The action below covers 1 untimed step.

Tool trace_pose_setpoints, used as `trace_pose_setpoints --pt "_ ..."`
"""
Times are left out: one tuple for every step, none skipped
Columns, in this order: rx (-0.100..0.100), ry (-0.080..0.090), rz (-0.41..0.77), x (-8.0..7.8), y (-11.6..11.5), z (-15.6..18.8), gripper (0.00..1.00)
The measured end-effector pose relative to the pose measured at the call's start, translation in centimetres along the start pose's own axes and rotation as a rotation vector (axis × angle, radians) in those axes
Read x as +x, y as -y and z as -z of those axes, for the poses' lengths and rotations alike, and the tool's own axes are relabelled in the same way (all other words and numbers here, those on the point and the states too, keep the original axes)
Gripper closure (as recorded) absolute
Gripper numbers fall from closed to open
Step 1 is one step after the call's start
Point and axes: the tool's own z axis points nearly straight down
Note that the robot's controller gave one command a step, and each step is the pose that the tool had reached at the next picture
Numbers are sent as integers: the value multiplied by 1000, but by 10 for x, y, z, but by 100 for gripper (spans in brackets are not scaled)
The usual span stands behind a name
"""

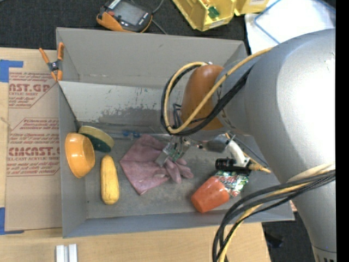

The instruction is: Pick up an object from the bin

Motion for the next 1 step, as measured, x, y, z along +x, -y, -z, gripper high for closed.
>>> trace_pose_setpoints --pt "0 0 0 0 0 26 100"
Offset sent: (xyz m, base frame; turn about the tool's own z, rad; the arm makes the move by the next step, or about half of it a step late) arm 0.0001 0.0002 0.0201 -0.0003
